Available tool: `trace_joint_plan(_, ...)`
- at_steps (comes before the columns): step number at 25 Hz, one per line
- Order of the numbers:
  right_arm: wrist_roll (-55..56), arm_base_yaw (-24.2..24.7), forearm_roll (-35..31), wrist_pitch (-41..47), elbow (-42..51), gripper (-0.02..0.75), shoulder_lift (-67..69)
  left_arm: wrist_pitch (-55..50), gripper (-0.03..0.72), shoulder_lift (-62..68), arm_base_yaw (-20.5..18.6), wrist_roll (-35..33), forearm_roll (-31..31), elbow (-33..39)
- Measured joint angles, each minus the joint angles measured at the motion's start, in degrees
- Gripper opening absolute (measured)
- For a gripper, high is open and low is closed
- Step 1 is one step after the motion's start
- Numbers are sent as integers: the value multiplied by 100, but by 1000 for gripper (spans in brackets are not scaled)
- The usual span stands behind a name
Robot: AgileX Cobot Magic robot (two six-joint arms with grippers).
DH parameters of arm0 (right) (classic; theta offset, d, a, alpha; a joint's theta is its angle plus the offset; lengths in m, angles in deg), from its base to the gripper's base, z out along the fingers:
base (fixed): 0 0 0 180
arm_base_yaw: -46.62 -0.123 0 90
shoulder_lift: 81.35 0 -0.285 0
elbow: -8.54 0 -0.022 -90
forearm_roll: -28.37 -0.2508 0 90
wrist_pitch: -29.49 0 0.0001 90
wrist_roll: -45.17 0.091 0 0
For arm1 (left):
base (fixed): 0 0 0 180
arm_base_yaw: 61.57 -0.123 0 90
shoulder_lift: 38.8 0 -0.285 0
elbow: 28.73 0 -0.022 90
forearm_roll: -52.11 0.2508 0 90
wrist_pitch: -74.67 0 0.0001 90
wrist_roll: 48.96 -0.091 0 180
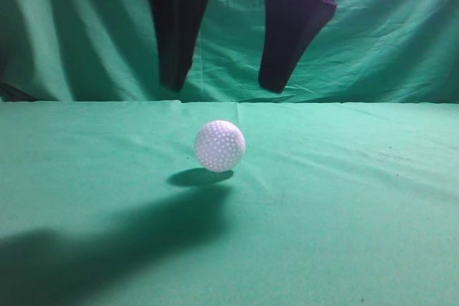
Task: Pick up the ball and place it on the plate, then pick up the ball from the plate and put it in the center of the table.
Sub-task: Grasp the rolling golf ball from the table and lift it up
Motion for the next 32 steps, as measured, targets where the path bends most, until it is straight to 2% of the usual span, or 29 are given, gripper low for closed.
trace_joint_plan(6, 242, 0, 29, 174, -510, 612, 669, 0, 0, 0, 0, 13, -48, 0)
trace_joint_plan(14, 578, 31, 320, 65, -549, 612, 974, 0, 0, 0, 11, 13, -115, 0)
trace_joint_plan(16, 592, 46, 332, -27, -549, 552, 1030, 0, 0, 0, 11, 13, -139, 0)
trace_joint_plan(25, 626, 46, 340, -227, -549, 556, 1286, 0, 0, 0, 11, 22, -150, 0)
trace_joint_plan(29, 735, 46, 392, -277, -549, 316, 1286, 0, 0, 0, 11, 22, -150, 0)
trace_joint_plan(32, 771, 46, 431, -237, -596, 315, 1286, 0, 0, 0, 11, 22, -150, 0)
